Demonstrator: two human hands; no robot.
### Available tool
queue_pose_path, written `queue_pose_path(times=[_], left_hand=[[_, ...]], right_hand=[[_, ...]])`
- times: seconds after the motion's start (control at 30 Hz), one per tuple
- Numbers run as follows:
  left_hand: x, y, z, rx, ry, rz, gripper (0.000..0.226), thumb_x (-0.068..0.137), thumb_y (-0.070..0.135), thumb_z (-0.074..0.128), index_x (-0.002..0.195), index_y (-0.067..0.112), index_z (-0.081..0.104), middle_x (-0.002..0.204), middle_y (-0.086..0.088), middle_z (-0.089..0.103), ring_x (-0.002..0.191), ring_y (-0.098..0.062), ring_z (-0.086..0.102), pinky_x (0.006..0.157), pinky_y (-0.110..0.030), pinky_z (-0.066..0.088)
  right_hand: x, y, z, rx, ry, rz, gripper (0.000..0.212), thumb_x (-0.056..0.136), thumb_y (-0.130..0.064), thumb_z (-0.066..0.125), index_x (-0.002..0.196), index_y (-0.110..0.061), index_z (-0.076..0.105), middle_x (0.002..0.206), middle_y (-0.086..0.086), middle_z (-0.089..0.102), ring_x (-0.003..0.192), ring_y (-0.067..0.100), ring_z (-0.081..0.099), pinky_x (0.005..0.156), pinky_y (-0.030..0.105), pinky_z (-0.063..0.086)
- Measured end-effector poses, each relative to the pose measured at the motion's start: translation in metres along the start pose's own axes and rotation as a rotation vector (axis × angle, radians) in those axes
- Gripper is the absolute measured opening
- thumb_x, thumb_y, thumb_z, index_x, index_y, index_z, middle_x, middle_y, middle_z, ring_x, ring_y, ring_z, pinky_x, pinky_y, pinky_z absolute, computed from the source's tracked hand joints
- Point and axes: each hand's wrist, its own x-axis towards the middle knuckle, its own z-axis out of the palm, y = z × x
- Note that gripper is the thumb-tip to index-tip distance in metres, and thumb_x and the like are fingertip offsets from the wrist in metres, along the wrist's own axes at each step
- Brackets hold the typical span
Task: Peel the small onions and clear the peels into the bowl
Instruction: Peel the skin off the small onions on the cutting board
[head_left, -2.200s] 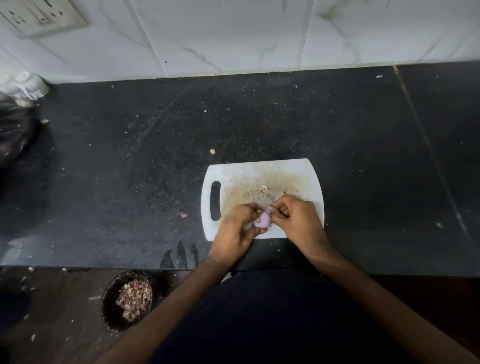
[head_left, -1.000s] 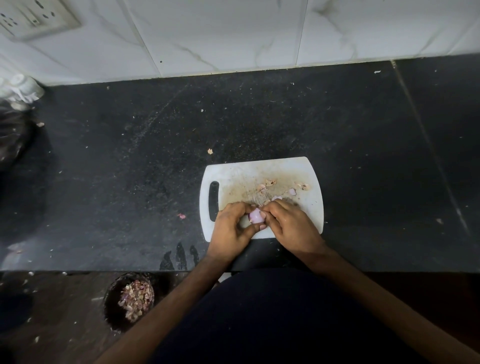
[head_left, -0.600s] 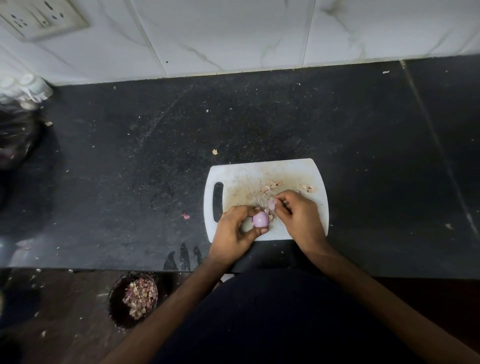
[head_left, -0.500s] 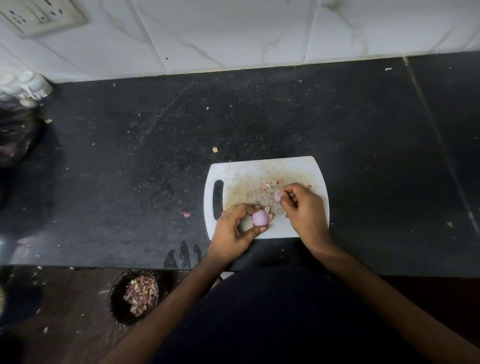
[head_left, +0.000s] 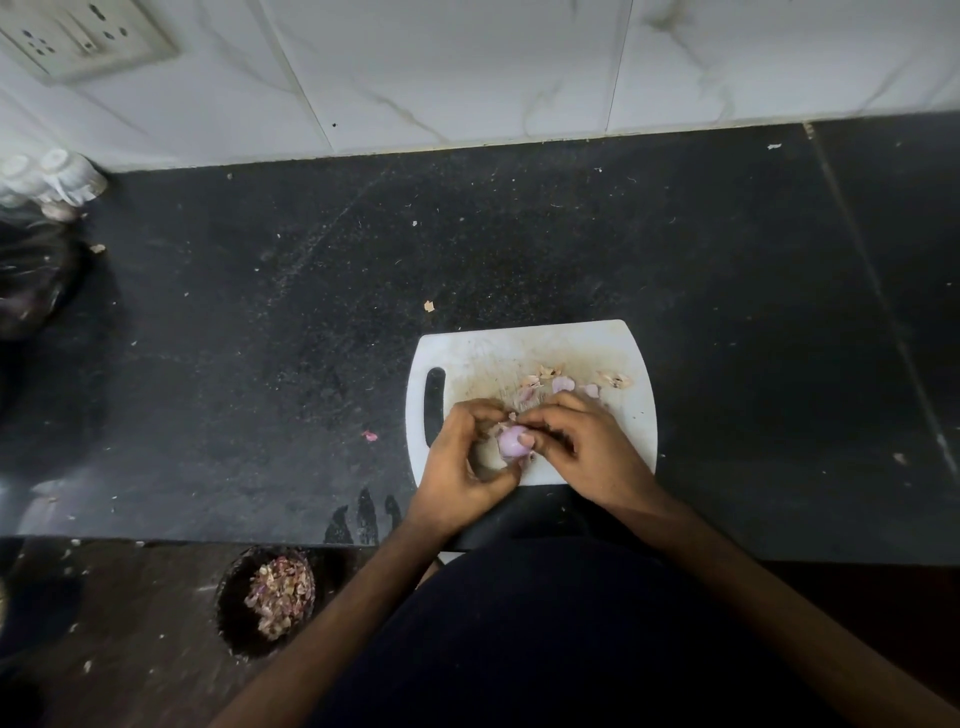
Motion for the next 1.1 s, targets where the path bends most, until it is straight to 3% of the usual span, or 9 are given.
queue_pose_path(times=[0.1, 0.2, 0.27, 0.4, 0.53, 0.73, 1.0, 1.1], left_hand=[[-0.001, 0.0, 0.002, 0.201, 0.029, 0.066, 0.048, 0.077, 0.045, 0.086, 0.116, 0.024, 0.066, 0.125, 0.006, 0.058, 0.124, -0.012, 0.057, 0.101, -0.045, 0.051], [-0.002, -0.003, 0.002, 0.284, 0.017, 0.031, 0.046, 0.078, 0.058, 0.077, 0.113, 0.03, 0.067, 0.116, 0.015, 0.065, 0.11, -0.009, 0.062, 0.091, -0.05, 0.052], [0.0, -0.002, 0.001, 0.278, -0.022, 0.028, 0.041, 0.081, 0.053, 0.077, 0.113, 0.029, 0.07, 0.115, 0.015, 0.068, 0.108, -0.008, 0.063, 0.092, -0.048, 0.051], [0.002, 0.003, -0.001, 0.274, -0.068, 0.089, 0.032, 0.088, 0.029, 0.079, 0.118, 0.017, 0.072, 0.12, 0.006, 0.068, 0.113, -0.001, 0.06, 0.099, -0.028, 0.049], [-0.002, 0.006, -0.002, 0.213, -0.032, 0.093, 0.031, 0.086, 0.023, 0.082, 0.114, 0.015, 0.073, 0.118, 0.006, 0.066, 0.112, -0.004, 0.064, 0.098, -0.021, 0.051], [0.0, 0.008, -0.004, 0.184, -0.056, 0.085, 0.027, 0.079, 0.016, 0.085, 0.102, 0.013, 0.072, 0.11, 0.007, 0.067, 0.105, -0.004, 0.066, 0.09, -0.02, 0.053], [-0.003, 0.008, -0.003, 0.157, -0.062, 0.085, 0.026, 0.076, 0.013, 0.086, 0.097, 0.014, 0.071, 0.111, 0.006, 0.067, 0.105, -0.005, 0.065, 0.092, -0.019, 0.052], [-0.008, 0.007, -0.002, 0.142, -0.029, 0.082, 0.031, 0.075, 0.011, 0.088, 0.099, 0.019, 0.07, 0.113, 0.006, 0.067, 0.108, -0.004, 0.065, 0.095, -0.019, 0.051]], right_hand=[[-0.005, 0.0, -0.001, 0.071, -0.027, 0.014, 0.024, 0.089, -0.028, 0.074, 0.112, -0.023, 0.073, 0.104, -0.013, 0.065, 0.1, 0.001, 0.06, 0.085, 0.014, 0.046], [-0.008, 0.003, -0.004, 0.1, -0.045, 0.04, 0.023, 0.088, -0.027, 0.075, 0.11, -0.022, 0.074, 0.102, -0.013, 0.067, 0.099, 0.003, 0.063, 0.086, 0.018, 0.049], [-0.008, 0.004, -0.008, 0.121, -0.026, 0.042, 0.017, 0.088, -0.023, 0.076, 0.105, -0.019, 0.077, 0.098, -0.012, 0.069, 0.096, 0.004, 0.065, 0.085, 0.02, 0.051], [-0.009, 0.002, -0.013, 0.107, -0.009, 0.044, 0.013, 0.088, -0.026, 0.075, 0.1, -0.02, 0.079, 0.091, -0.012, 0.071, 0.088, 0.004, 0.067, 0.078, 0.017, 0.05], [-0.014, -0.002, -0.01, 0.067, 0.003, 0.021, 0.015, 0.09, -0.023, 0.074, 0.104, -0.021, 0.078, 0.094, -0.011, 0.07, 0.089, 0.006, 0.067, 0.077, 0.021, 0.053], [-0.013, -0.01, -0.011, -0.025, -0.019, -0.015, 0.014, 0.086, -0.015, 0.076, 0.1, -0.015, 0.079, 0.088, -0.006, 0.069, 0.08, 0.009, 0.065, 0.072, 0.033, 0.055], [-0.009, -0.009, -0.007, -0.236, -0.05, 0.024, 0.007, 0.089, -0.017, 0.07, 0.093, -0.015, 0.076, 0.088, -0.007, 0.067, 0.081, 0.011, 0.062, 0.071, 0.034, 0.054], [-0.012, -0.008, -0.008, -0.169, 0.007, 0.047, 0.011, 0.092, -0.021, 0.068, 0.098, -0.018, 0.076, 0.09, -0.01, 0.069, 0.082, 0.007, 0.062, 0.074, 0.032, 0.056]])
